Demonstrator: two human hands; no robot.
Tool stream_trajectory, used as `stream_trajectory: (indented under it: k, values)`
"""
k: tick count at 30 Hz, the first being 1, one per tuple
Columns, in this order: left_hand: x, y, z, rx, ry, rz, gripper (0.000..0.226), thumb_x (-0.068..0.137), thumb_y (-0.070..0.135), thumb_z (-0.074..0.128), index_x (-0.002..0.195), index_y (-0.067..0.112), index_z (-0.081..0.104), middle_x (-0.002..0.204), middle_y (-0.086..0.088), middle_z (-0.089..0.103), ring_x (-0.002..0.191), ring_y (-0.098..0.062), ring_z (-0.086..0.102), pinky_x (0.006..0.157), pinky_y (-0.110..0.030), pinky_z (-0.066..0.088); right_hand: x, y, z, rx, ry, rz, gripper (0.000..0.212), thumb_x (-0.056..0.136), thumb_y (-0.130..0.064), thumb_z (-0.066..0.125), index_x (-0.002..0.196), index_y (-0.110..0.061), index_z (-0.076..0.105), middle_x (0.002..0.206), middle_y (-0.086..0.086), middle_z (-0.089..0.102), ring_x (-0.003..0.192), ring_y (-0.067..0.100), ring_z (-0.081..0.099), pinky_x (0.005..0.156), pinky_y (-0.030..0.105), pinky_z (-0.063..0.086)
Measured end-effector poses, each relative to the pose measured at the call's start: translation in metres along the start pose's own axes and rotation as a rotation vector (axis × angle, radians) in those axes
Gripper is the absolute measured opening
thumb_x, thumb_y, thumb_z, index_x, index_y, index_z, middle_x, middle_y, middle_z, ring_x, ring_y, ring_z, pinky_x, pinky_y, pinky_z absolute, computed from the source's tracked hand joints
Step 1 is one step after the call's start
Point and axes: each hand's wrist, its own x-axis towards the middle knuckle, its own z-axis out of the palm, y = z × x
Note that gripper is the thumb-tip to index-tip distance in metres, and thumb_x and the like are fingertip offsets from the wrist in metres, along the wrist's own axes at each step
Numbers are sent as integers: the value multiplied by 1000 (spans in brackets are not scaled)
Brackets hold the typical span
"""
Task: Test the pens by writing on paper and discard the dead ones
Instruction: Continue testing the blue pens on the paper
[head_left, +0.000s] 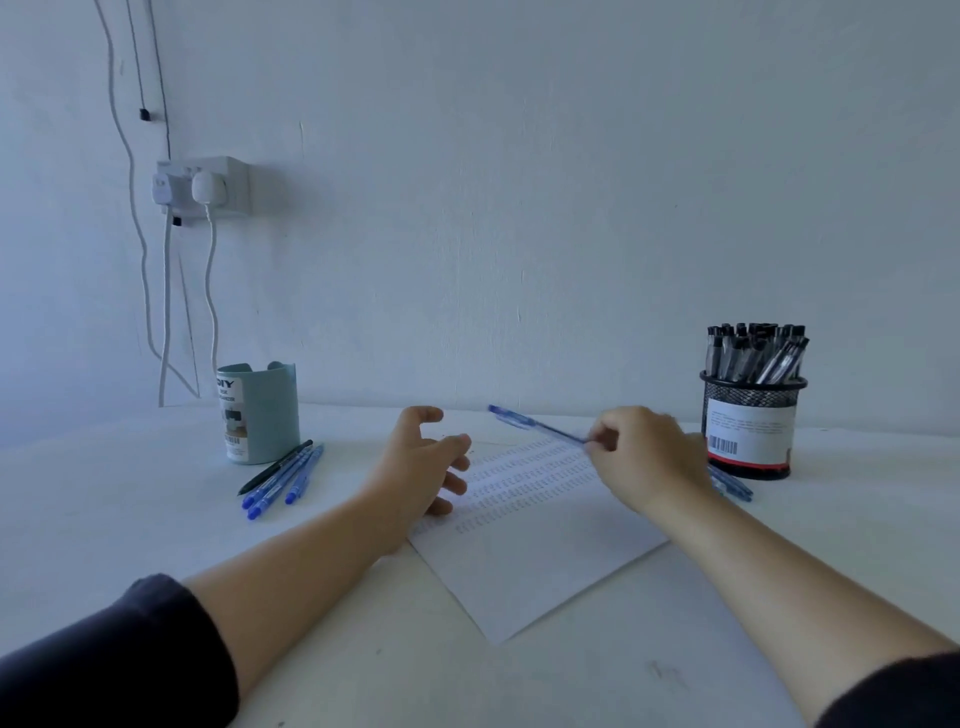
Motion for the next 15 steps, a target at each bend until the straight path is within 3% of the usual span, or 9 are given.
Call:
stream_trajectory:
  k: [3,7,10,15]
  values:
    - [4,-3,-2,47,4,-2,28,95,11,54,121,16,44,85,-10,59,60,-19,55,52,-28,43,9,28,-8,-225,73,246,17,90,-19,51,96,-24,66,101,0,64,110,25,46,83,35,29]
    - [6,-5,-1,95,-10,-3,23,93,7,53,115,12,49,82,-11,58,60,-19,54,51,-28,42,11,52,-12,-229,92,493,6,87,-17,53,91,-18,58,102,8,62,111,28,47,91,35,29]
    - [7,-7,-2,110,-16,-4,18,93,5,53,110,11,53,79,-11,58,59,-19,54,51,-28,42,8,56,-11,-264,89,515,7,89,-16,52,93,-21,50,108,9,60,114,28,46,92,34,28]
    - [8,-8,-2,111,-17,0,12,92,3,52,101,11,55,76,-11,58,57,-19,53,50,-27,41,6,53,-8,-383,57,456,20,90,-17,47,107,-19,57,116,8,58,118,29,42,96,36,29]
